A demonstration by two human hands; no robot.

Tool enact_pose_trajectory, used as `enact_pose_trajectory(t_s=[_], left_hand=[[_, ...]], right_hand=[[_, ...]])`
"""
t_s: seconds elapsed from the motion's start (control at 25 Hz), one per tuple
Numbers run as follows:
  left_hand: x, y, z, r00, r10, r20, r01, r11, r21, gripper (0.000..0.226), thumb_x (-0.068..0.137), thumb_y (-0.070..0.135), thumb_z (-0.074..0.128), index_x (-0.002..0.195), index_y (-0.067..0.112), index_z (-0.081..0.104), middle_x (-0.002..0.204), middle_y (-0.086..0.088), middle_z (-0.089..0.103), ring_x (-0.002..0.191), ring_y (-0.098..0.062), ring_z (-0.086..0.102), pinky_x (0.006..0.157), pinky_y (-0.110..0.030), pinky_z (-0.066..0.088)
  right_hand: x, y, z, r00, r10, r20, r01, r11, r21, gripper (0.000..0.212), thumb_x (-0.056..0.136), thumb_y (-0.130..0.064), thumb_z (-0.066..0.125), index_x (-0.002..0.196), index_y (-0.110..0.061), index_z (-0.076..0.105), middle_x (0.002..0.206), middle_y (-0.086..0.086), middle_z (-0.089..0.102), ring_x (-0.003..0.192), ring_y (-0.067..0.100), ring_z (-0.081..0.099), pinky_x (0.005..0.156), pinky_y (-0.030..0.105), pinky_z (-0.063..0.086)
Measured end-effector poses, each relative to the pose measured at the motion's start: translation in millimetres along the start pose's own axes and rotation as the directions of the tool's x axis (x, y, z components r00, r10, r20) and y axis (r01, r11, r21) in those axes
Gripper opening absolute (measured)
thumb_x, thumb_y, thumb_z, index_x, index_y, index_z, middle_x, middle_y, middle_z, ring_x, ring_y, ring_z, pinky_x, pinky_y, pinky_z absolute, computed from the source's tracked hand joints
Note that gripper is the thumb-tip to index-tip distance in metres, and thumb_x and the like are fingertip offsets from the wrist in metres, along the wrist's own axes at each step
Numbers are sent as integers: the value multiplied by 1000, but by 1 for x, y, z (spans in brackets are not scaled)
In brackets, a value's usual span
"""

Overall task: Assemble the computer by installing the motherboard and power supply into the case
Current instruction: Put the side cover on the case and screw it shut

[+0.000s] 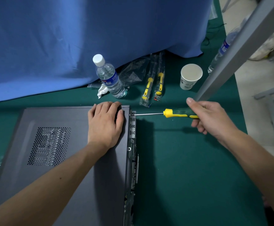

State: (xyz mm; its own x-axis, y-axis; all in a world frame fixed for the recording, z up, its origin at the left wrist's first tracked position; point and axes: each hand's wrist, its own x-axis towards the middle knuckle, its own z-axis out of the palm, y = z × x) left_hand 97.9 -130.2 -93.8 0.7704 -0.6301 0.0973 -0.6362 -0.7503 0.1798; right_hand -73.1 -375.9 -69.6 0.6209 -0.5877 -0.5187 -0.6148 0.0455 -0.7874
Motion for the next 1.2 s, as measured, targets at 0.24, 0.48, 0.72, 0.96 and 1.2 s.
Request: enact_pose_trajectory(t_s=[0.24,0.48,0.72,0.96,1.2], left_hand=[[0,1,0,1000,-4,-10,4,1000,-10,40,100,39,32,123,20,59,117,1,59,119,-18,46,110,-42,25],[-1,0,0,1000,-9,-4,9,1000,-8,40,100,39,32,123,20,59,118,1,59,120,-18,46,110,-42,25],[1,2,-1,1000,-4,-4,4,1000,-9,40,100,39,31,123,20,59,118,1,59,120,-18,46,110,-42,24],[-1,2,0,1000,-10,-2,10,1000,-9,39,100,39,32,122,21,58,117,1,59,119,-17,45,110,-42,25],[1,2,-1,1000,-7,-10,6,1000,-11,39,100,39,31,122,21,59,116,1,59,119,-17,46,109,-41,25]], right_hand=[[-1,3,-5,990,-128,66,101,945,310,11,89,-9,69,94,-18,68,74,7,61,56,14,59,52,23,53],[3,-4,0,1000,-10,16,10,999,47,30,90,-49,63,87,-20,66,67,5,62,48,14,51,43,25,47],[3,4,-7,988,-118,95,84,947,309,8,86,-14,72,92,-16,68,73,5,63,56,13,58,55,24,54],[3,4,1,990,-93,103,74,981,182,32,80,-46,74,86,-15,68,73,0,67,49,10,52,48,22,48],[7,10,-9,981,-91,172,32,948,317,43,59,-34,81,96,-13,72,69,4,67,61,18,62,61,26,55]])
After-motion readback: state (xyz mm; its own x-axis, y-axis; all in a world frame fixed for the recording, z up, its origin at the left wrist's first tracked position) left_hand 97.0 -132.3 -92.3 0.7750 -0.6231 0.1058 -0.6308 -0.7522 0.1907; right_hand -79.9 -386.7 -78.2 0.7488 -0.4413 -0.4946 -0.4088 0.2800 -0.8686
